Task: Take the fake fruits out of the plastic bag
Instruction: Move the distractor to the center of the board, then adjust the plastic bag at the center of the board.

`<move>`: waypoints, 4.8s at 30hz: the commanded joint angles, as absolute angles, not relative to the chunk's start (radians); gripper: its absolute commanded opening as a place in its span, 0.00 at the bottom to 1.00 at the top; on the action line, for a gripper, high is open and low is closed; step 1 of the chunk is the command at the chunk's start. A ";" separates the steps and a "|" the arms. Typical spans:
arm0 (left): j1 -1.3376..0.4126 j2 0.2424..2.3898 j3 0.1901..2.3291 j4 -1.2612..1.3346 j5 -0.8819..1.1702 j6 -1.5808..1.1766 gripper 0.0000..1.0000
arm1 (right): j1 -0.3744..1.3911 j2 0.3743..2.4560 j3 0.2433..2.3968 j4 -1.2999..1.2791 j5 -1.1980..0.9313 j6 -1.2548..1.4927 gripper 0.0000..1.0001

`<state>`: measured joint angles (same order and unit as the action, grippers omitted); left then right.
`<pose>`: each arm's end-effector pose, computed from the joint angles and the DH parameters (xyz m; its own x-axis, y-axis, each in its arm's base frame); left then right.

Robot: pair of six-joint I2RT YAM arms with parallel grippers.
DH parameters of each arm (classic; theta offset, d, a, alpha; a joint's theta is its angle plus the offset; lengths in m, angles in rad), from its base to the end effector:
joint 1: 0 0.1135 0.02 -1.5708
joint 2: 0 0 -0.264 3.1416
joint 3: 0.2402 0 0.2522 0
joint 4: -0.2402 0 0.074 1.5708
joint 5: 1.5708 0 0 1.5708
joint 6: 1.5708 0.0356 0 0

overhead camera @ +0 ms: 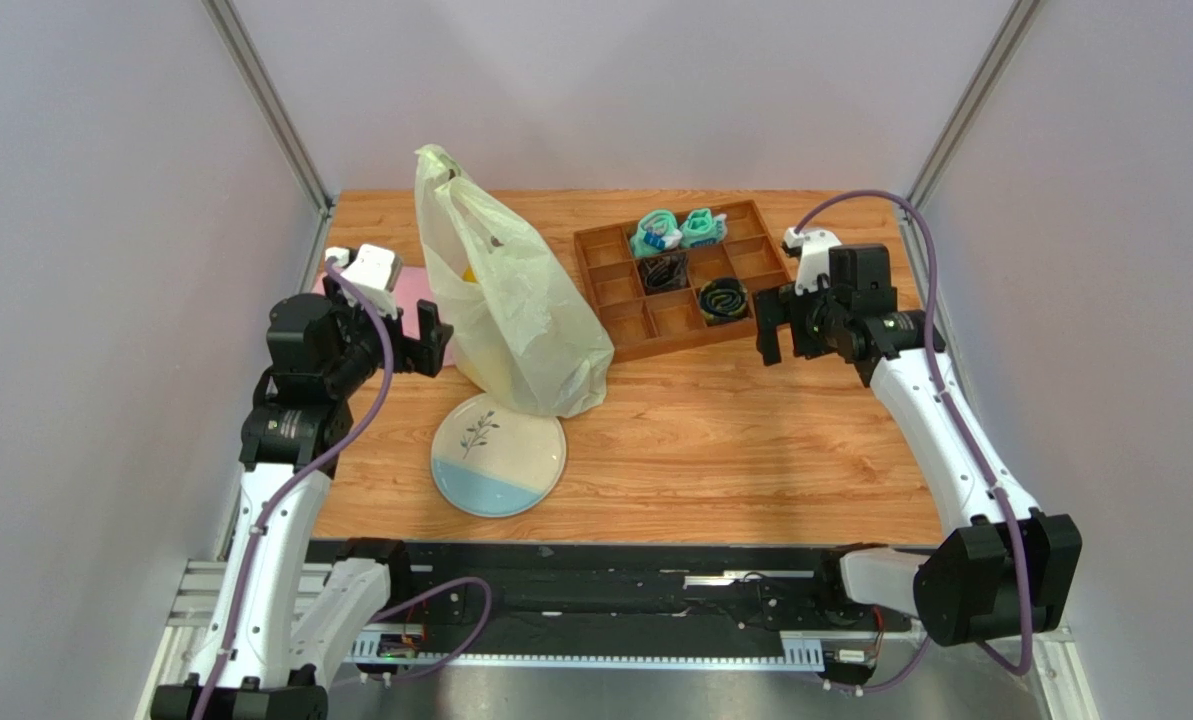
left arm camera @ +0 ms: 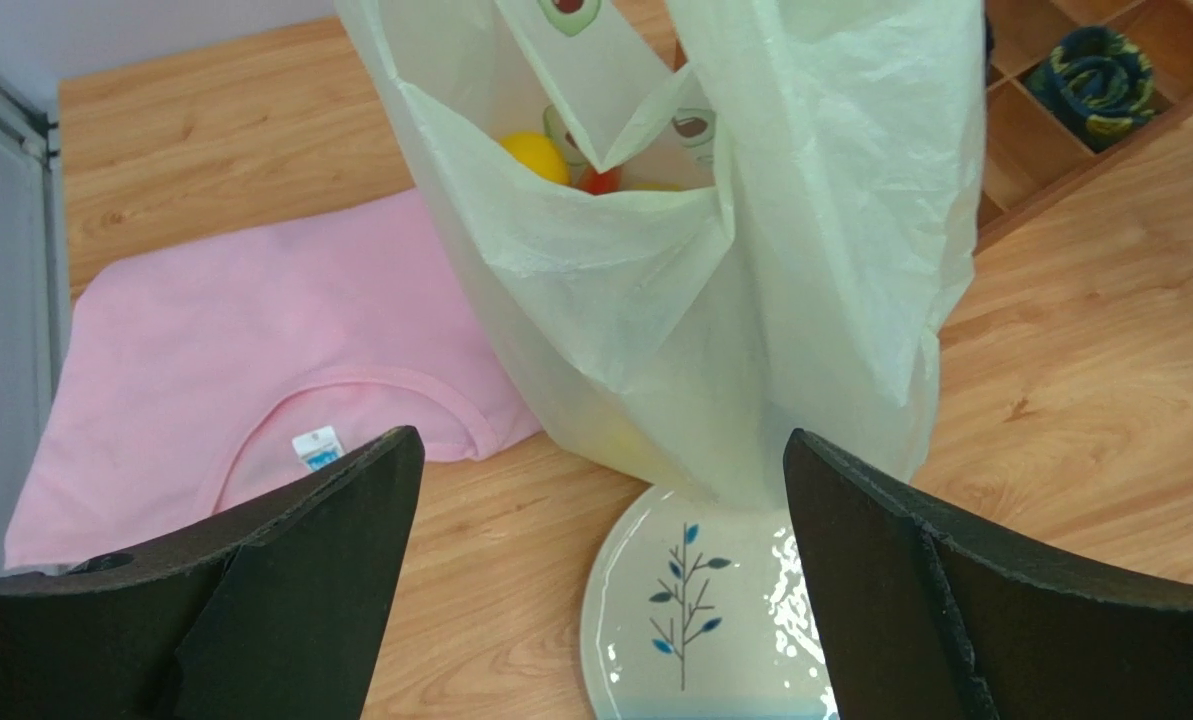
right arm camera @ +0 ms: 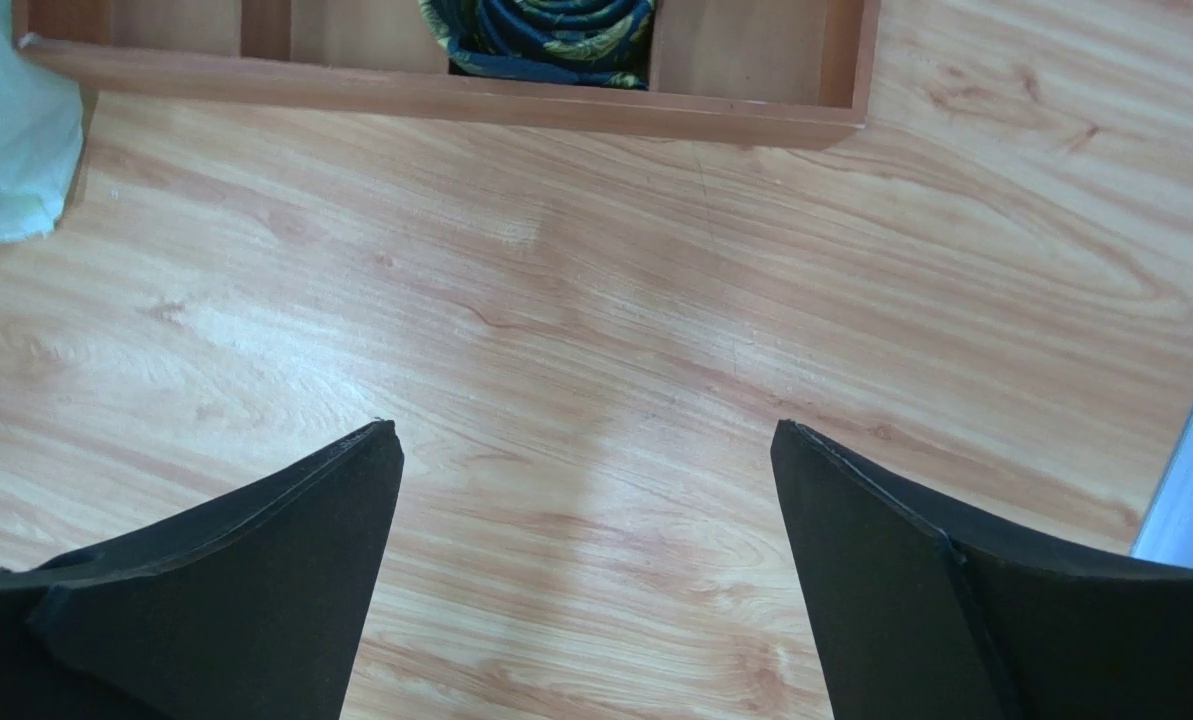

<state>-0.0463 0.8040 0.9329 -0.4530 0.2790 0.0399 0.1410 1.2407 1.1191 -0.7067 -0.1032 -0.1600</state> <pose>0.1740 -0.0179 0.3601 -0.3057 0.0526 -0.9507 0.3177 0.9469 -0.0498 0.2557 0.0400 0.3125 -0.6869 -0.2575 -0.6796 -0.3223 0.9461 -0.0328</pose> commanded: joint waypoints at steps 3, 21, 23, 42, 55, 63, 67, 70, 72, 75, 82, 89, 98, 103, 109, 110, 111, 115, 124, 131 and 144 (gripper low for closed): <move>-0.051 0.738 0.939 -0.518 0.345 0.075 0.99 | 0.179 1.325 1.261 -0.720 -0.233 -0.461 1.00; -0.006 0.657 0.954 -0.650 0.365 0.169 0.99 | 0.313 1.876 1.572 -0.690 -0.195 -0.844 0.95; -0.006 0.661 0.963 -0.663 0.373 0.173 0.99 | 0.316 1.908 1.592 -0.709 -0.221 -0.851 0.94; 0.100 0.701 0.999 -0.649 0.397 0.164 0.98 | 0.390 2.046 1.624 -0.632 -0.135 -0.779 0.79; 0.103 0.775 1.017 -0.586 0.440 0.127 0.98 | 0.319 2.221 1.934 -0.474 -0.015 -0.624 0.75; 0.103 0.853 1.238 -0.516 0.393 0.080 0.99 | 0.370 1.814 1.755 -0.611 -0.375 -0.358 0.91; 0.103 0.983 1.333 -0.434 0.229 0.023 0.99 | 0.416 1.643 1.796 -0.601 -0.529 -0.158 0.93; 0.103 1.142 1.465 -0.451 0.280 0.029 0.99 | 0.524 1.638 1.899 -0.591 -0.598 -0.049 0.91; 0.103 1.218 1.552 -0.457 0.316 0.026 0.99 | 0.578 1.647 1.957 -0.565 -0.595 -0.009 0.89; 0.106 1.351 1.635 -0.448 0.362 0.017 0.98 | 0.669 1.686 2.002 -0.529 -0.554 0.029 0.85; 0.109 1.614 1.802 -0.489 0.494 -0.051 0.89 | 0.799 1.856 2.106 -0.497 -0.416 0.044 0.76; 0.110 1.589 1.707 -0.420 0.588 -0.112 0.86 | 0.877 2.028 2.258 -0.433 -0.220 0.020 0.76; 0.110 1.614 1.718 -0.417 0.630 -0.094 0.63 | 0.910 2.155 2.387 -0.325 0.067 -0.044 0.57; 0.110 1.687 1.805 -0.399 0.687 -0.130 0.35 | 0.852 2.163 2.413 -0.310 0.046 -0.098 0.40; 0.110 1.706 1.852 -0.405 0.680 -0.127 0.05 | 0.796 2.194 2.441 -0.298 0.015 -0.089 0.43; 0.110 1.704 1.850 -0.405 0.680 -0.129 0.03 | 0.796 2.192 2.438 -0.299 -0.017 -0.086 0.45; 0.110 1.703 1.848 -0.405 0.683 -0.135 0.02 | 0.798 2.186 2.434 -0.301 -0.028 -0.078 0.47; 0.110 1.686 1.810 -0.390 0.698 -0.156 0.00 | 0.813 2.169 2.409 -0.321 -0.057 -0.054 0.48; 0.110 1.643 1.786 -0.379 0.703 -0.179 0.00 | 0.847 2.180 2.413 -0.341 -0.037 -0.015 0.72; 0.110 1.611 1.778 -0.371 0.698 -0.207 0.00 | 0.850 2.246 2.436 -0.324 0.121 -0.142 0.43; 0.110 1.766 2.097 -0.275 0.644 -0.276 0.00 | 0.641 2.306 2.697 -0.092 -0.026 -0.320 0.00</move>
<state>0.1051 1.7454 1.9640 -0.4023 0.6685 -0.2241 0.7261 2.3470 2.5618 -0.2966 0.0525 -0.2337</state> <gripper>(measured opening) 0.008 0.006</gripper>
